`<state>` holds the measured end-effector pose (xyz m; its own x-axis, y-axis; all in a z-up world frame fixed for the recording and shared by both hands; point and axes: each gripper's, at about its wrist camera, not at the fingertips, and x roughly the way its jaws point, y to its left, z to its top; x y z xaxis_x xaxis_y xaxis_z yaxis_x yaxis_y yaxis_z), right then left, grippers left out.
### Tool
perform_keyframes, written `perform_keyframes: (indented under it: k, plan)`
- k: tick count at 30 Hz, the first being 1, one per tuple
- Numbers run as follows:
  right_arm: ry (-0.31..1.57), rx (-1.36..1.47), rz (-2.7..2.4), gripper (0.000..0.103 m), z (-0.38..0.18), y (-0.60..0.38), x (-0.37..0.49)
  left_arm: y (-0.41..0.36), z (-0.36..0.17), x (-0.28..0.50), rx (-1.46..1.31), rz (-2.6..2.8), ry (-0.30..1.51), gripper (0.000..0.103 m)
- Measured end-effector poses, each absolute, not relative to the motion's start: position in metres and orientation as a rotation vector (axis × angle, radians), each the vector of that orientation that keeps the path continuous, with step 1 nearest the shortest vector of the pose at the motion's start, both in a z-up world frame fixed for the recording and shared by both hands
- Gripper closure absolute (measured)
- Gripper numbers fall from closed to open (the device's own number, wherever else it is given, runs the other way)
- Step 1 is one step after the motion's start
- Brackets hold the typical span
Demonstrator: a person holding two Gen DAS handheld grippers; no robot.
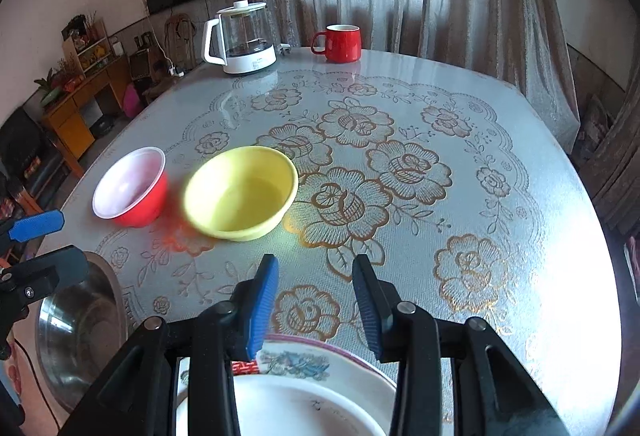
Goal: Organize plates and bowls
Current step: 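Withdraw both grippers and reach to the rim of the yellow bowl, then close both grippers on the yellow bowl rim and lift it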
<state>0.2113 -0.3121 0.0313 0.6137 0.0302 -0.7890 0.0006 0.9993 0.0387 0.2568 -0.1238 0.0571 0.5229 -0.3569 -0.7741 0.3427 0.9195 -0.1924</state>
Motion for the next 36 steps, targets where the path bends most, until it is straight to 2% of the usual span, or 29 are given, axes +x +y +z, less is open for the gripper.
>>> perform_keyframes:
  k: [21, 24, 25, 26, 28, 36]
  plan:
    - [1.147, 0.266, 0.177, 0.065, -0.023, -0.322, 0.329, -0.120, 0.038, 0.318, -0.076, -0.325, 1.012, 0.000]
    - [1.175, 0.279, 0.160, 0.073, -0.033, -0.323, 0.338, -0.122, 0.036, 0.319, -0.072, -0.325, 1.012, 0.000]
    - [1.177, 0.279, 0.161, 0.077, -0.035, -0.323, 0.339, -0.124, 0.036, 0.319, -0.069, -0.331, 1.012, 0.000]
    - [1.172, 0.281, 0.172, 0.085, -0.035, -0.322, 0.338, -0.125, 0.036, 0.319, -0.064, -0.331, 1.008, 0.000]
    - [1.160, 0.263, 0.186, 0.091, -0.035, -0.321, 0.336, -0.130, 0.036, 0.320, -0.051, -0.333, 1.001, 0.002]
    - [1.141, 0.268, 0.170, 0.093, -0.032, -0.341, 0.320, -0.169, 0.034, 0.323, 0.042, -0.410, 0.979, 0.019]
